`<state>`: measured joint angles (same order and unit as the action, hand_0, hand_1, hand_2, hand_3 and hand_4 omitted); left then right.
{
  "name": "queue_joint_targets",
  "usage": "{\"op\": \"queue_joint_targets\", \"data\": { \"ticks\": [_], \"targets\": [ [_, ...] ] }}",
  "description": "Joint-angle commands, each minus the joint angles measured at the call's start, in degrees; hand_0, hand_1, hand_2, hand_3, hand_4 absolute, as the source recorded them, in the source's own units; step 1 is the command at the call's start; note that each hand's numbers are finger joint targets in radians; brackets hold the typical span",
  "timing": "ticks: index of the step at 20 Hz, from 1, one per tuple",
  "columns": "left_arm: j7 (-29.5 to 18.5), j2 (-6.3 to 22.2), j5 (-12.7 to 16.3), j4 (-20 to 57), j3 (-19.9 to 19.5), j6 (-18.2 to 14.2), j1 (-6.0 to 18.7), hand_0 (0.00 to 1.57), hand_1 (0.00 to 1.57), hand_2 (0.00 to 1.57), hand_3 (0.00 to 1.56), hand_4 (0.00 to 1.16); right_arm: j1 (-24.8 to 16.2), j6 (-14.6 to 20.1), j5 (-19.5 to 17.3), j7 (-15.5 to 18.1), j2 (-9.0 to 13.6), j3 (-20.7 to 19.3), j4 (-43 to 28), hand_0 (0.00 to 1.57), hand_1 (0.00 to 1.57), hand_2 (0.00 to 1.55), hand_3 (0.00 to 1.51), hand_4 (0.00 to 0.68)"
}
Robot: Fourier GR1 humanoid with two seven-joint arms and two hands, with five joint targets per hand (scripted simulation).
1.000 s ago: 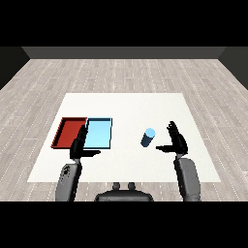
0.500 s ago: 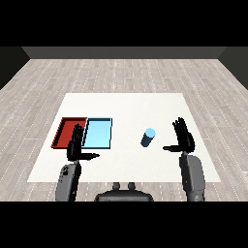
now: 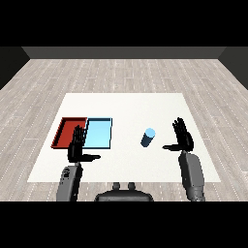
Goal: Pick the blue can and put it in the blue box
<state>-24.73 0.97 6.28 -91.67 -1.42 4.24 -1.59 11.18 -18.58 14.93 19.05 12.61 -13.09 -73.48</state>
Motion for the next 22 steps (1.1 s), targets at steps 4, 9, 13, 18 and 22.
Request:
{"op": "queue_joint_targets", "data": {
  "ticks": [4, 9, 13, 18, 22],
  "targets": [
    [-0.73, 1.66, 1.06, 0.71, -1.3, 2.04, -0.75, 0.0, 0.0, 0.0, 0.0, 0.0, -2.46, -2.1, 4.1, -3.68, 0.21, -1.13, -1.1, 0.0, 0.0, 0.0, 0.0, 0.0],
    [1.57, 2.02, 3.37, 1.25, -2.82, 2.37, 1.19, 0.0, 0.0, 0.0, 0.0, 0.0, 2.34, 1.36, 1.99, -5.44, -1.03, 0.4, 3.96, 0.0, 0.0, 0.0, 0.0, 0.0],
    [-1.25, 1.34, 1.79, 3.11, -2.36, 1.47, 1.71, 0.0, 0.0, 0.0, 0.0, 0.0, 4.05, 3.98, -0.79, -1.76, -3.85, 2.02, 9.1, 0.0, 0.0, 0.0, 0.0, 0.0],
    [1.83, -0.88, 0.46, -2.53, 1.83, -3.02, 0.09, 0.0, 0.0, 0.0, 0.0, 0.0, 5.32, 3.67, -0.03, -2.21, -4.96, 2.79, 11.7, 0.0, 0.0, 0.0, 0.0, 0.0],
    [0.2, 2.83, 4.83, 4.81, -5.01, 2.03, 5.76, 0.0, 0.0, 0.0, 0.0, 0.0, 6.13, 4.43, 2.16, -7.2, -3.32, 1.57, 9.21, 0.0, 0.0, 0.0, 0.0, 0.0]
  ]
}}
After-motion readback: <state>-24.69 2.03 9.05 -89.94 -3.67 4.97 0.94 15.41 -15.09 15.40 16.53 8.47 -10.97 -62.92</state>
